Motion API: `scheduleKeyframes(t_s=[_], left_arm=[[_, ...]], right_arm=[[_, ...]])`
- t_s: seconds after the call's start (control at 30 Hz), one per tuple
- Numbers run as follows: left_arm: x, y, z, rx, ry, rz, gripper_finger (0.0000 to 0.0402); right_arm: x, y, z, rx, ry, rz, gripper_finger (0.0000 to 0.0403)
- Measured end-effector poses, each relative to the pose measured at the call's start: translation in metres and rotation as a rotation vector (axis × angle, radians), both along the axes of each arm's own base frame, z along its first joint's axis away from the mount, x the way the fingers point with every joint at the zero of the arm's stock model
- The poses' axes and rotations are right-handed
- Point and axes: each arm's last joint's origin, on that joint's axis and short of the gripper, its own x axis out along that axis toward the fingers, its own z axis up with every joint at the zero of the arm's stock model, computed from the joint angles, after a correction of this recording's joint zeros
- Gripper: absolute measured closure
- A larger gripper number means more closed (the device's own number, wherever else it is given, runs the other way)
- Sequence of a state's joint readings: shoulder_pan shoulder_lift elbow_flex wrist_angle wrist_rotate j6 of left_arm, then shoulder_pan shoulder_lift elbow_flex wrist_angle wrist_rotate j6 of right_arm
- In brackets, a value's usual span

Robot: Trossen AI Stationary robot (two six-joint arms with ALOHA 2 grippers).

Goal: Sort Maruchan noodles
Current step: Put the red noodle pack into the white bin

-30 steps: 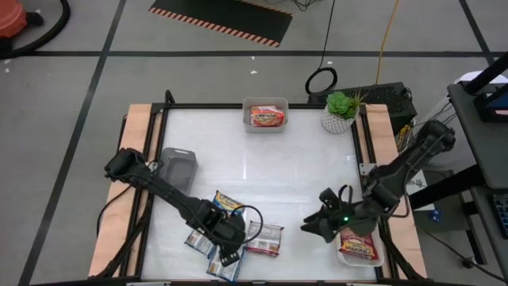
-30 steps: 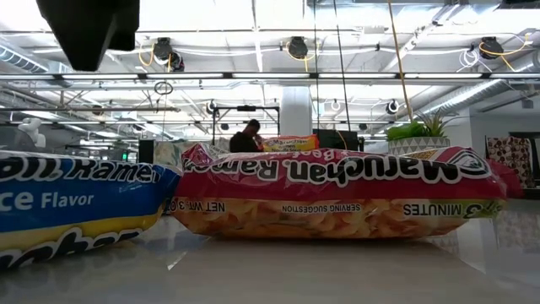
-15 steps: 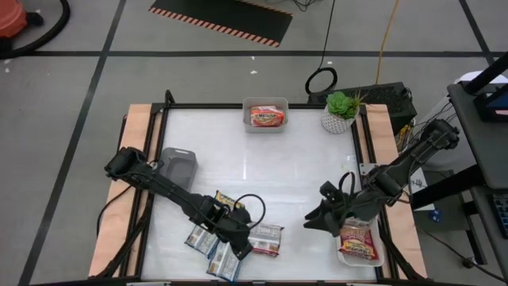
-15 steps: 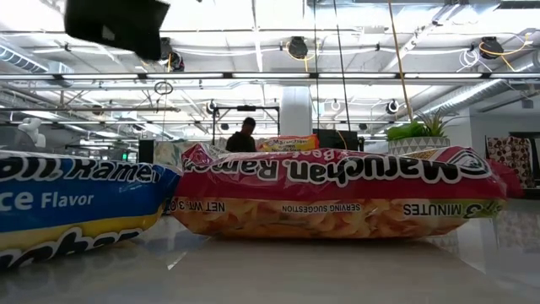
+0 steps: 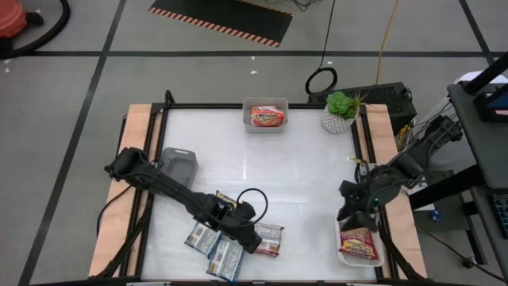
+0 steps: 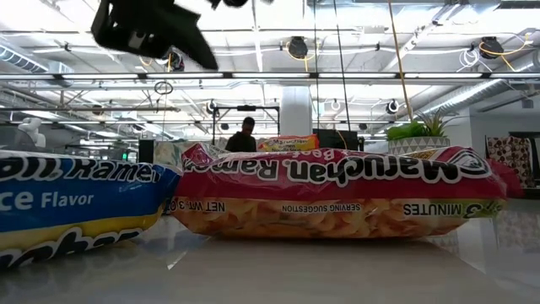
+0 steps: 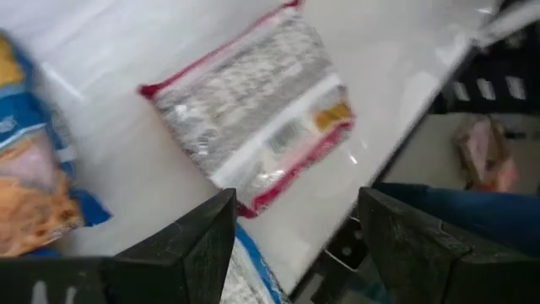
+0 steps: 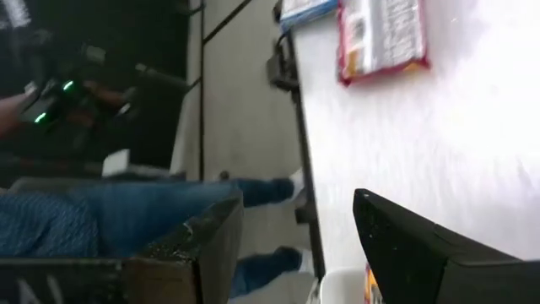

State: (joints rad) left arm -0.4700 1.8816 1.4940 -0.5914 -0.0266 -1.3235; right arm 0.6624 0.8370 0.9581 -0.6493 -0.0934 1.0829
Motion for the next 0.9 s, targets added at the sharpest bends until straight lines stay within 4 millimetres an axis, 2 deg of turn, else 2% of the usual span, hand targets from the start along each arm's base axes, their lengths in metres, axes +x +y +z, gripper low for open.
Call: scheduleKeyframes(t_s=[0.23,0.43,0.7,0.9], left_arm=[[0.012,0.005,-0.024,-0.077,0.09,0.211,0.0151],[0.017,0.004,-0.042,-0.138,0.16,0.348,0.0151],[0.019,0.009,-0.054,-0.107,0.195,0.411,0.0151],[0.023,0.008,-0.065,-0.09,0.209,0.369,0.0151]], right_arm=[[-0.017,-0.011,0.007,-0.016,-0.073,0.086,0.0184],[-0.019,-0.013,0.006,-0.037,-0.066,0.106,0.0184],[-0.017,-0.012,0.005,-0.034,-0.054,0.089,0.0184],[-0.01,-0.008,0.002,-0.012,-0.005,0.003,0.0184]])
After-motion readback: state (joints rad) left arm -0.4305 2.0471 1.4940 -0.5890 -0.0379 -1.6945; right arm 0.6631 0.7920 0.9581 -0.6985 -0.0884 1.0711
